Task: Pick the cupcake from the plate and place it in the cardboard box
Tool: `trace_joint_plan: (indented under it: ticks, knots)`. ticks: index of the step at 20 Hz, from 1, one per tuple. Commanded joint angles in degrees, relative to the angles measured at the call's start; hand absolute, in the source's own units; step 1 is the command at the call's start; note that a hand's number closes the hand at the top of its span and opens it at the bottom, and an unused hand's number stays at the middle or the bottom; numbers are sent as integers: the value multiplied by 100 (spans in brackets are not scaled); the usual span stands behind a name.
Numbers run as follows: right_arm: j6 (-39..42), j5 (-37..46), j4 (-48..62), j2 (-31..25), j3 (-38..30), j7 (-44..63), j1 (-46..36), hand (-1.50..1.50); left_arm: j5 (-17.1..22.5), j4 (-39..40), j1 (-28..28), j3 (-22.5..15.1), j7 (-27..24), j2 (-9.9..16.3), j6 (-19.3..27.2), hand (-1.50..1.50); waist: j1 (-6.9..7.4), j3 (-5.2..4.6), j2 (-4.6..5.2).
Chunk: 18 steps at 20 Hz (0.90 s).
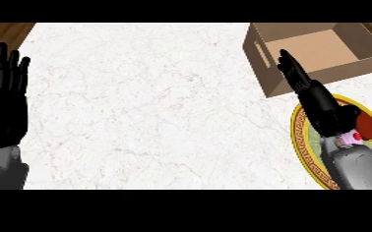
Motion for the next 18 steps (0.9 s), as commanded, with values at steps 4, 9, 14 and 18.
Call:
trace_joint_plan:
  ticks: [4, 9, 14, 18]
  knots:
    - [2322, -1565, 222, -711, -442, -800, 380, -150, -918, 776, 688, -211, 339, 878, -146, 0, -130, -33, 88]
    - [2845, 569, -322, -2186, -118, -1951, -165, -150, -1237, 1290, 900, -488, 570, 1072, -247, 0, -208, -24, 128]
    - [4321, -674, 1350, -2142, -624, -3915, 675, -150, -1500, 1518, 679, -580, 680, 1158, -191, 0, -234, -1, 214]
    - [4710, -342, 1974, -2380, -733, -4952, 349, -150, -1576, 1578, 559, -803, 635, 947, -236, 0, -43, -13, 184]
